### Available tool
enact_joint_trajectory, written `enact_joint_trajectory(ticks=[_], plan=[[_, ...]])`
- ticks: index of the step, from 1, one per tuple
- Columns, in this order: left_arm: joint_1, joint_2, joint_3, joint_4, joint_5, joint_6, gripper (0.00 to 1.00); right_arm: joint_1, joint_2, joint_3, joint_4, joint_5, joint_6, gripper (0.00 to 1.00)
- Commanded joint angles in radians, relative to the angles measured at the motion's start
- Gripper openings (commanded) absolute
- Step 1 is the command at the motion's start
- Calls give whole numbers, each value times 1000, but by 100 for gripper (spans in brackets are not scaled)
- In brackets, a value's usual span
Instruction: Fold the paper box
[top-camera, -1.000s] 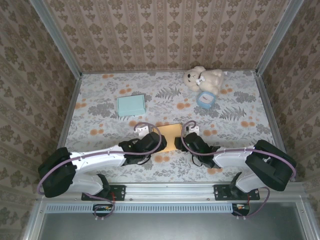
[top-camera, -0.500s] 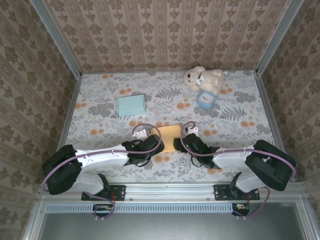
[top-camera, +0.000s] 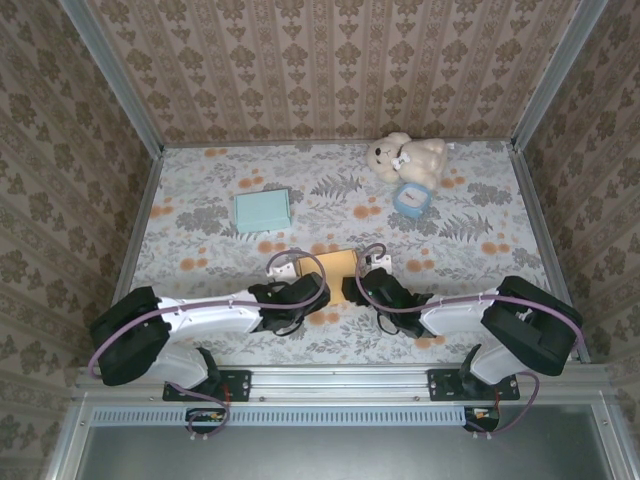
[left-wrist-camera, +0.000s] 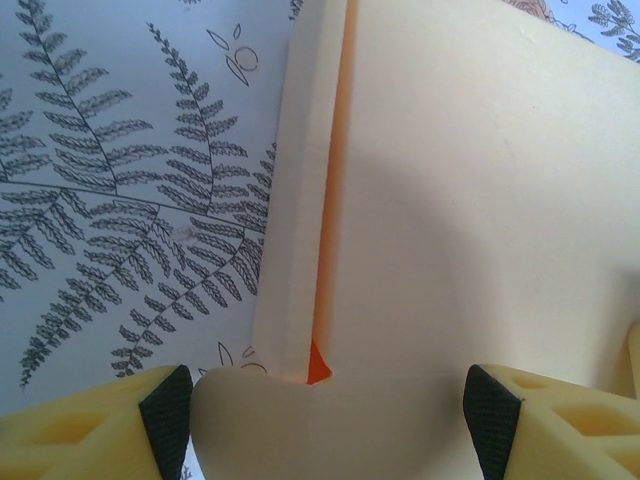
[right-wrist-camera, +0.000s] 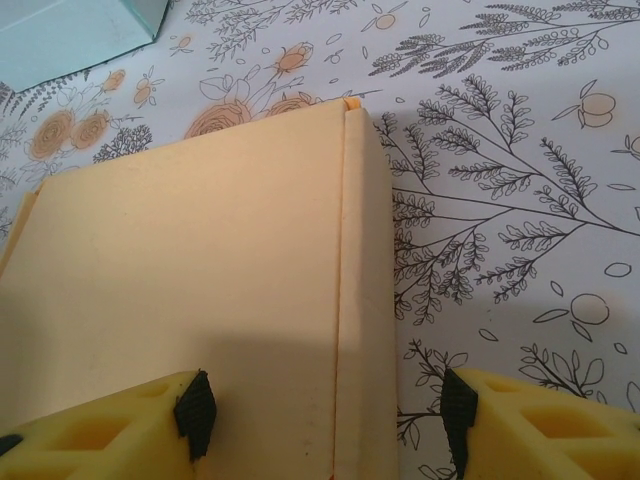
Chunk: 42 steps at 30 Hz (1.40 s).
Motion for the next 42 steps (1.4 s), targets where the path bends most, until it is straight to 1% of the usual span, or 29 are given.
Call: enact_joint_trajectory(ticks=[1,12,20,25,28,35,40,42], plan=[[-19,-1,25,30,13,-43,75,19,38,2,-45,-14,20,65],[-58,19,57,62,22,-80,74,45,83,2,3,13,52,64],[-73,37,33,114,45,-119,74,58,113,5,20,27,65,65],[-82,41,40,110,50,-128,74,69,112,-8,33,47,78,65],[-81,45,42,79,21,-124,74,72,106,-14,37,58,81,65],[-48,62,-21,120,10,-86,74,83,108,-33,59,57,90,65],[8,76,-48,145,35,-64,73,110,117,-59,121,52,119,64],[36,74,-45,142,41,-28,73,130,117,-67,145,57,133,63]])
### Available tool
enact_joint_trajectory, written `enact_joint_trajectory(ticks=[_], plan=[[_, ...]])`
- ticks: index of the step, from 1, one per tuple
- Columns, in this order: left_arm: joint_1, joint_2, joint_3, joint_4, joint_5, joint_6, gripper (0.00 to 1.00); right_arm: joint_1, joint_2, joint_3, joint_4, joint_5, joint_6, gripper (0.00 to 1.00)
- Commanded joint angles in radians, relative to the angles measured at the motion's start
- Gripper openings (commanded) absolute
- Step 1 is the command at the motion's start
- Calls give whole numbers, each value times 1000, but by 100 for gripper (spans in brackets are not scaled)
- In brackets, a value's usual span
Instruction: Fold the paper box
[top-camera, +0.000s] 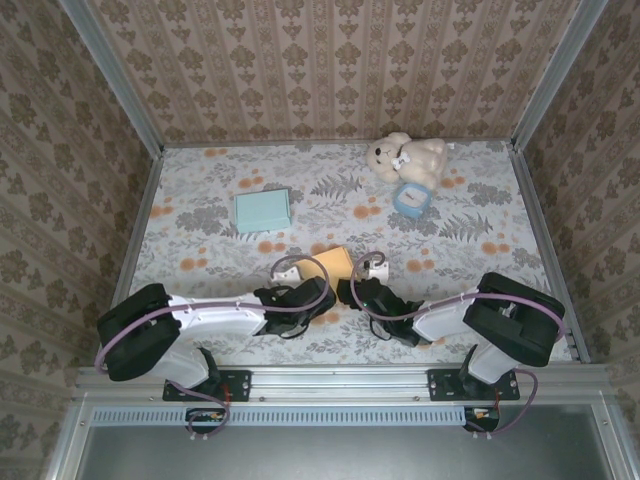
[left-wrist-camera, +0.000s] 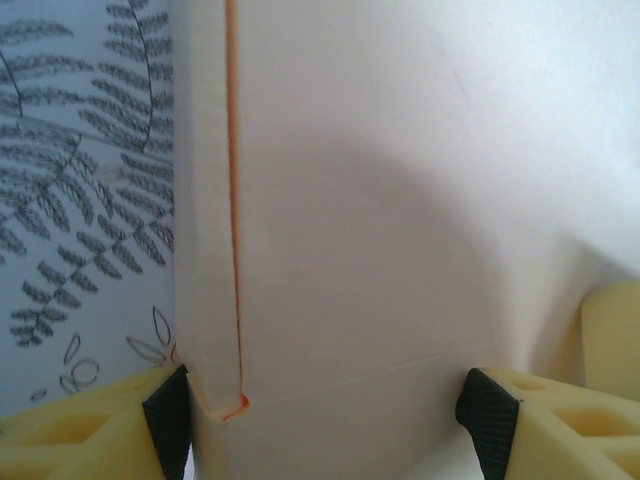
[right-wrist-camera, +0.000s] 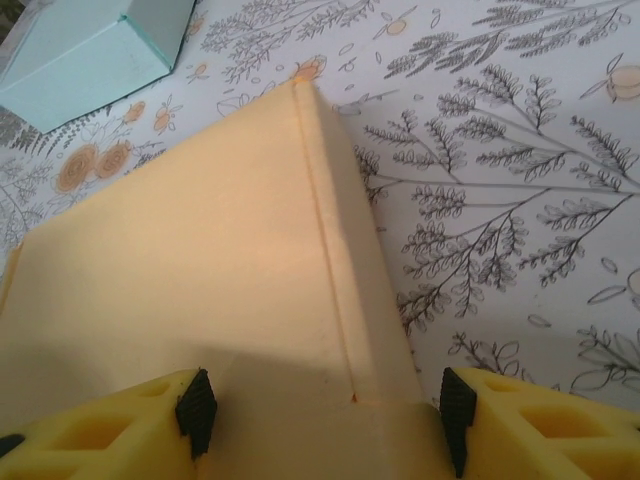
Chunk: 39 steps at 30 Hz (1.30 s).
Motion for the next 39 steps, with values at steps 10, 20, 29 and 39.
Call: enact_joint_trajectory(ticks=[10,20,29,39], plan=[[117,23,64,-101,-4,335,71,97,-9,-44,-26,-20,43,63],[121,27,66,-140,-30,418,71,97,-167,-15,-235,47,-24,65],[127,30,72,-147,-50,424,68,87,-316,11,-386,76,-106,66],[134,49,74,-143,-49,430,67,76,-332,42,-464,9,-143,66]])
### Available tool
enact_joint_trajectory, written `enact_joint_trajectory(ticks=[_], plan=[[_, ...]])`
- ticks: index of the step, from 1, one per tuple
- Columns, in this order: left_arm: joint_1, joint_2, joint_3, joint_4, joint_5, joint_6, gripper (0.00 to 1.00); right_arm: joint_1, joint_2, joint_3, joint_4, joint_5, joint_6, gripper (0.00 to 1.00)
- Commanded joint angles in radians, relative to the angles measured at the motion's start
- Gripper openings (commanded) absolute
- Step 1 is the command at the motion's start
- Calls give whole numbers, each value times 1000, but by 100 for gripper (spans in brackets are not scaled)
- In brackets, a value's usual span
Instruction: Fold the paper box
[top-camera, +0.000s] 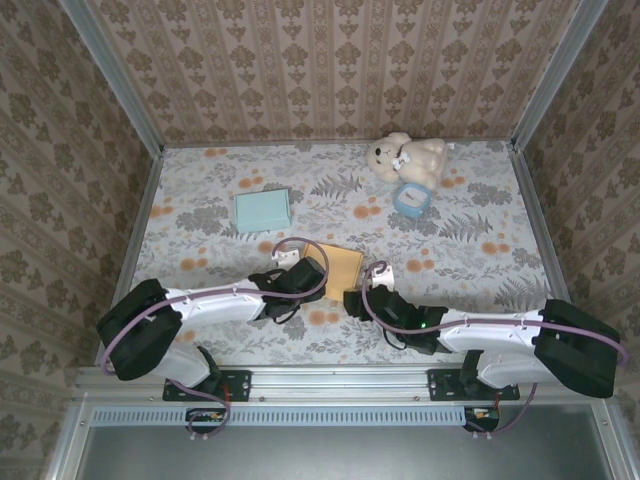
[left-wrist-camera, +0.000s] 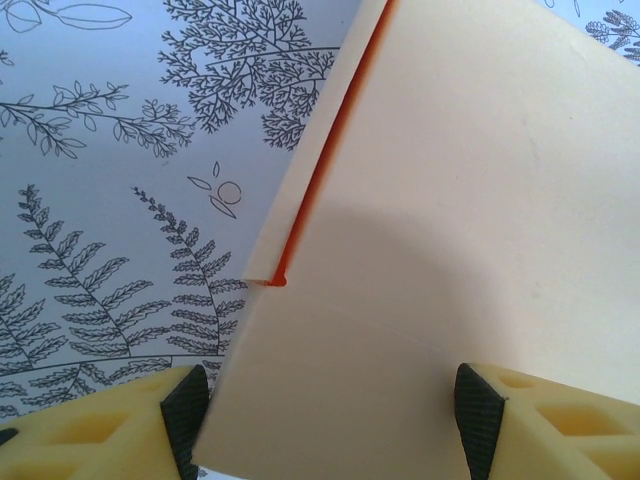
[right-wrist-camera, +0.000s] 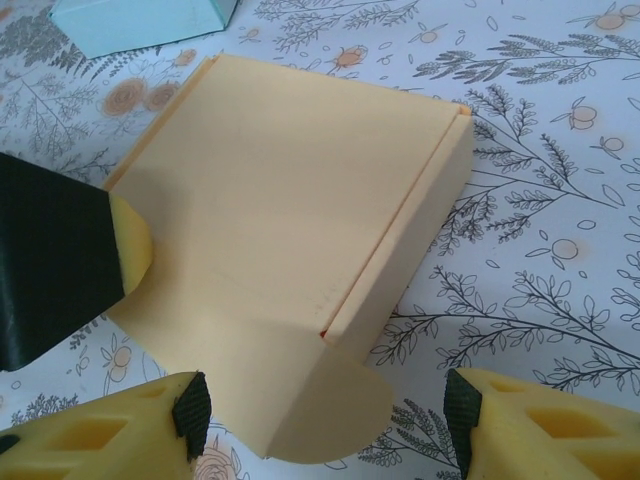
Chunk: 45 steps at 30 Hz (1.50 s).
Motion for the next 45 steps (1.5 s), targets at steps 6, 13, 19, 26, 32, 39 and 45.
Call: enact_joint_trajectory(ticks=[6,13,19,26,32,39,45], plan=[[8,26,16,-72,-15,52,68,-92,64,62,-9,-94,-35,66],[9,16,17,-68,-20,74,69,-176,130,119,-13,-138,-68,66],[13,-2,20,-64,-29,111,71,-241,204,132,3,-155,-79,66],[44,-7,-3,12,14,143,73,-264,256,138,28,-185,-85,66],[69,-17,-6,53,36,152,76,-272,278,140,33,-192,-90,66],[89,-64,-22,71,26,154,78,-283,275,137,30,-197,-96,65],[132,-77,-18,87,40,170,85,-284,274,134,30,-200,-98,65]])
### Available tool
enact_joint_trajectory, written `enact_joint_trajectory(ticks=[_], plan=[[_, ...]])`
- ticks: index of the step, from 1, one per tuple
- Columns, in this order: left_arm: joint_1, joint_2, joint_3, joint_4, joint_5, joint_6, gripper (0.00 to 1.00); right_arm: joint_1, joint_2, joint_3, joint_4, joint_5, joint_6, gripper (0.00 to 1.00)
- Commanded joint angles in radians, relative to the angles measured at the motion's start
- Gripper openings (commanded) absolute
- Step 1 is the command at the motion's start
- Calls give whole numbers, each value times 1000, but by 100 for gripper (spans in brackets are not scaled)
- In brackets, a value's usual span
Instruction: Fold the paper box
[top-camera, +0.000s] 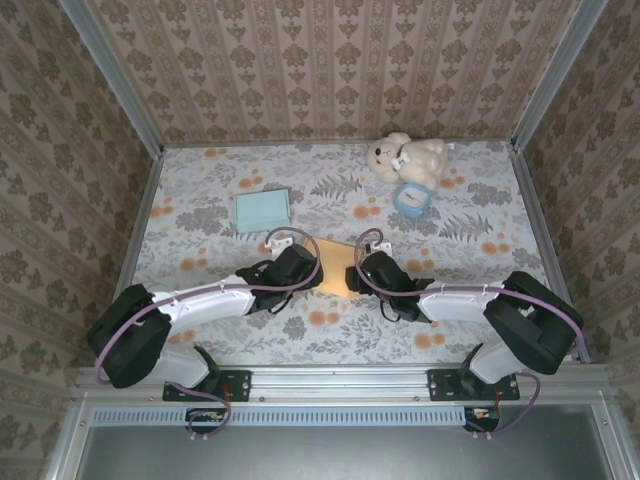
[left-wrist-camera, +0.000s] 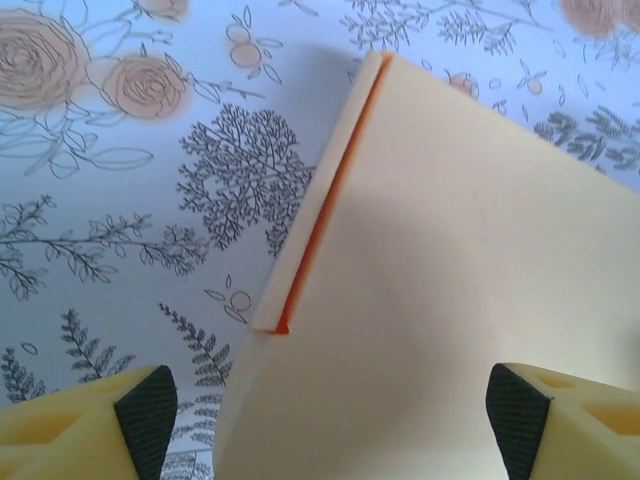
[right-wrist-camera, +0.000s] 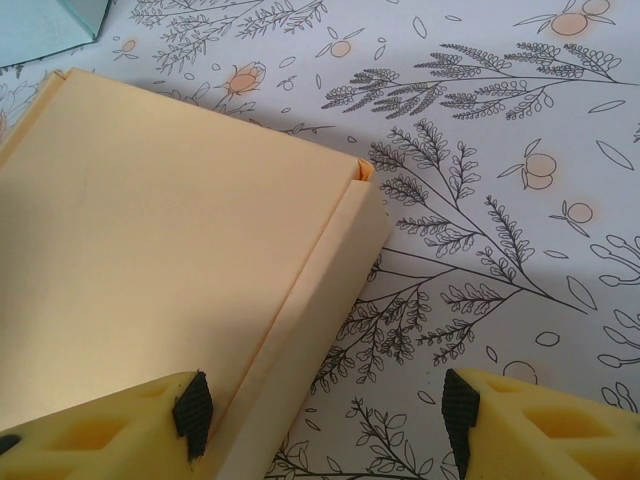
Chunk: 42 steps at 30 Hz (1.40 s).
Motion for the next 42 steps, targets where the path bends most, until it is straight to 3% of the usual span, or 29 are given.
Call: enact_joint_trajectory(ticks=[1,15,23,31,37,42], plan=[[30,-7,-2,9,21,30,86,-10,17,3,-29,-13,-21,65],[70,142,27,120,91,-21,86,-15,34,0,-24,-22,-27,65],[71,200,30,148,113,-46,80,-21,36,-2,-18,-26,-30,65],[77,219,61,124,80,24,77,-43,24,-20,-13,-47,-39,65],[85,190,64,66,42,91,83,-69,20,-16,-33,-61,-62,65],[124,164,67,56,82,137,86,-80,40,9,-60,-63,-99,64]])
